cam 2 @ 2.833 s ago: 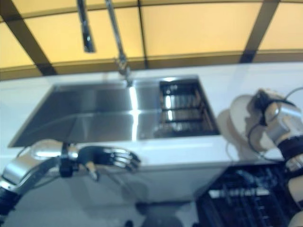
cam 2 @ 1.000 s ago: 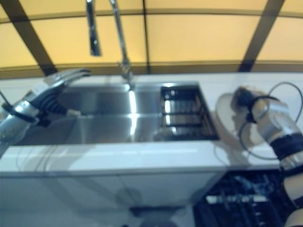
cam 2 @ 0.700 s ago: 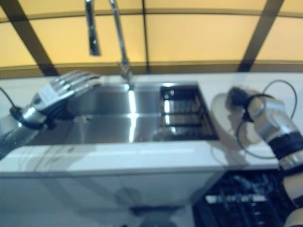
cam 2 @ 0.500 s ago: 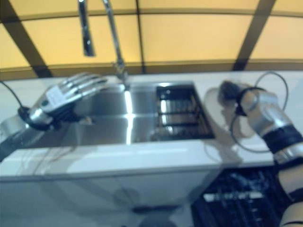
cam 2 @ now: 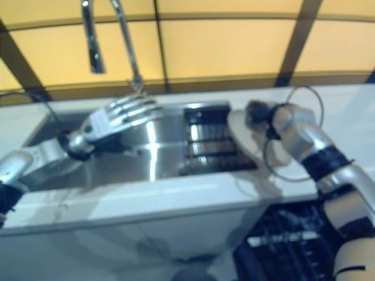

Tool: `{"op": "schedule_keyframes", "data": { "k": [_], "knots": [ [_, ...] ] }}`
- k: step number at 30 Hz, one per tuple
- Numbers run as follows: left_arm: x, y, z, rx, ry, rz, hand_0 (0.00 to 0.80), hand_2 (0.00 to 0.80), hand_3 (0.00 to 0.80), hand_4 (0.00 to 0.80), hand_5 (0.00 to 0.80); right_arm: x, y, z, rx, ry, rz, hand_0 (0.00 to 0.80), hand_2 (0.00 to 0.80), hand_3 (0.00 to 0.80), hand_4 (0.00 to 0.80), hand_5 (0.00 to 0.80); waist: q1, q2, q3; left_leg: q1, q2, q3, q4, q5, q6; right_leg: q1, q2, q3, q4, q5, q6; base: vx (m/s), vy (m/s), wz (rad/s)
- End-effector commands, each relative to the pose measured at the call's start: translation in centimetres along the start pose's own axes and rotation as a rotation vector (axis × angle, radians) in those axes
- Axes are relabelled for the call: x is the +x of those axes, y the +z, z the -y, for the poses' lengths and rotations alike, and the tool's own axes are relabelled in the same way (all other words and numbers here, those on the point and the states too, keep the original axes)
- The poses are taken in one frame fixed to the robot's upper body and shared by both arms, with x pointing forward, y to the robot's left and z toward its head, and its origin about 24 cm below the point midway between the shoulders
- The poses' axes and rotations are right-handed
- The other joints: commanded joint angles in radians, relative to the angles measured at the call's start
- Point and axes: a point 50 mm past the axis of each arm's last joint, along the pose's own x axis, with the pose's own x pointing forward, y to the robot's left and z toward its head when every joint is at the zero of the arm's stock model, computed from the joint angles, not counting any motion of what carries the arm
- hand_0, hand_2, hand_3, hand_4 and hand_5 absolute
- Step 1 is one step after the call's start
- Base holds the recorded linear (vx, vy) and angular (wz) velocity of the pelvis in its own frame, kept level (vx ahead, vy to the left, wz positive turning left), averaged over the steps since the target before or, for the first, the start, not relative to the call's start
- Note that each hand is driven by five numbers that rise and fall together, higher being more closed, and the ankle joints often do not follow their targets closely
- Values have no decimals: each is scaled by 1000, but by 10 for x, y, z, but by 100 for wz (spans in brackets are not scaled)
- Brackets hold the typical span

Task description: Take plates into dishwasher

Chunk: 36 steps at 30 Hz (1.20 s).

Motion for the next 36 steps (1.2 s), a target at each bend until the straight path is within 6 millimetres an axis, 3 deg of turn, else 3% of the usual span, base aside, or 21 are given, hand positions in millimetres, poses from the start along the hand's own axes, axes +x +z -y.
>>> {"op": "schedule_keyframes", "data": {
  "k": [1, 6, 13, 36],
  "knots": [
    [20, -21, -20, 98, 41, -18, 0, 0, 0, 0, 0, -6, 34, 47, -88, -105, 61, 800, 800, 800, 800, 800, -2, -47, -38, 16, -4, 37, -2, -5, 37, 79, -54, 3, 2, -50, 61, 5, 6, -14],
    [35, -15, -12, 74, 29, 30, 0, 0, 0, 0, 0, 2, 56, 40, -101, -80, 109, 800, 800, 800, 800, 800, -12, -45, -37, 23, 2, 49, -2, -7, 37, 75, -53, 20, 2, -49, 61, 6, 7, -13],
    [56, -2, -11, 49, 60, 79, 0, 0, 0, 0, 0, 7, 73, 35, -102, -73, 143, 800, 800, 800, 800, 800, -18, -44, -32, 24, 4, 50, -2, -7, 37, 73, -51, 31, 2, -49, 58, -1, 8, -6],
    [82, 11, -9, 28, 36, 104, 0, 0, 0, 0, 0, 8, 108, 36, -136, -77, 215, 800, 800, 800, 800, 800, -27, -49, -35, 25, 5, 54, -2, -8, 36, 67, -47, 48, 2, -50, 57, 0, -1, -2]
  ]
}}
